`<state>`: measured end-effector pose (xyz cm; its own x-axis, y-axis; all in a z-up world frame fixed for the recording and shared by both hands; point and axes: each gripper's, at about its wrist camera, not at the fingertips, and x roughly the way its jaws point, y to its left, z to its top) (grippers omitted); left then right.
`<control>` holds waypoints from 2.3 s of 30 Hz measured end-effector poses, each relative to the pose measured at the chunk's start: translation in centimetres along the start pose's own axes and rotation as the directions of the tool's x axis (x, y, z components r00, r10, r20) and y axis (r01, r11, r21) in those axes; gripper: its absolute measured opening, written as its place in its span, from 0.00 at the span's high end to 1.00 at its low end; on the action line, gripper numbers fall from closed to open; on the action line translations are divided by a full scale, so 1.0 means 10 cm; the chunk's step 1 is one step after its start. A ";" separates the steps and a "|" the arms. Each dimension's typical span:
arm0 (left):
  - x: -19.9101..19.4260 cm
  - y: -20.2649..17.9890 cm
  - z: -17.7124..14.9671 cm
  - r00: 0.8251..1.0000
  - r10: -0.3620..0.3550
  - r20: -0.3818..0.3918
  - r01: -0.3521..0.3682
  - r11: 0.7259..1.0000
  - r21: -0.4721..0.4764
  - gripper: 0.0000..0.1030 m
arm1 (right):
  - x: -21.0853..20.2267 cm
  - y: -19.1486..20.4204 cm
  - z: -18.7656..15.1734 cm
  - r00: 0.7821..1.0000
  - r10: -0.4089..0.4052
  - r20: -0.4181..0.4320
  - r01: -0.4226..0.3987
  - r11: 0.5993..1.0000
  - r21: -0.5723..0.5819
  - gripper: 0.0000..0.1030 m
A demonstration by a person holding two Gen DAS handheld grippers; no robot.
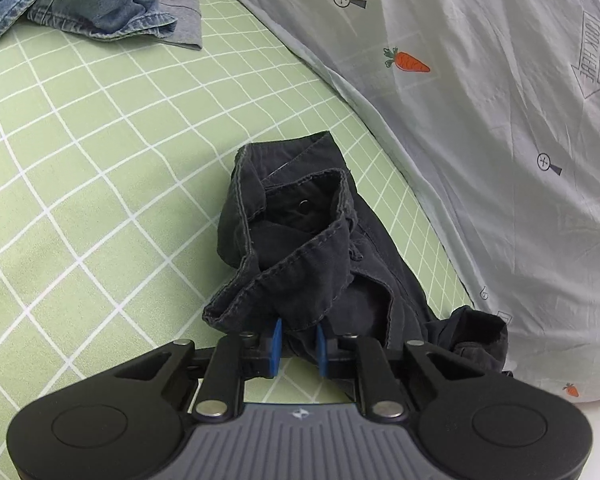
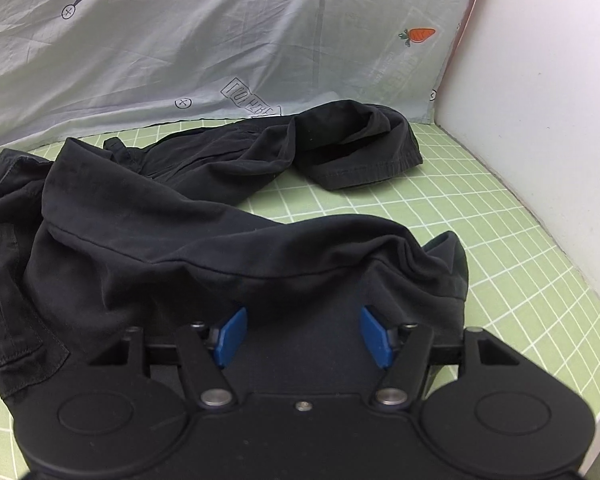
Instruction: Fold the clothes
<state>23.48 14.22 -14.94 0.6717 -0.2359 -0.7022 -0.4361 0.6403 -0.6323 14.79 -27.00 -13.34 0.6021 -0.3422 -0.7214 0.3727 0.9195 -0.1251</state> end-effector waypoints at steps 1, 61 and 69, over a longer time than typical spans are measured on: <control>-0.02 0.01 0.00 1.000 -0.006 0.004 0.006 1.000 0.006 0.89 | -0.01 0.01 -0.01 1.000 -0.006 -0.002 0.006 1.000 0.003 0.38; -0.83 0.91 -0.37 0.950 0.279 0.141 -0.276 0.960 -0.041 0.36 | 0.22 -1.67 -0.33 0.974 -0.198 -0.114 0.224 0.925 0.306 0.22; -0.69 0.88 -0.41 0.947 0.286 0.148 -0.277 0.958 -0.077 0.87 | 0.19 -1.48 -0.52 0.979 -0.144 -0.145 0.178 0.951 0.252 0.10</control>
<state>12.53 18.54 -16.99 0.6002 0.0677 -0.7970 -0.6498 0.6224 -0.4364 6.78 -40.25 -16.38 0.4330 -0.4395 -0.7870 0.6393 0.7652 -0.0756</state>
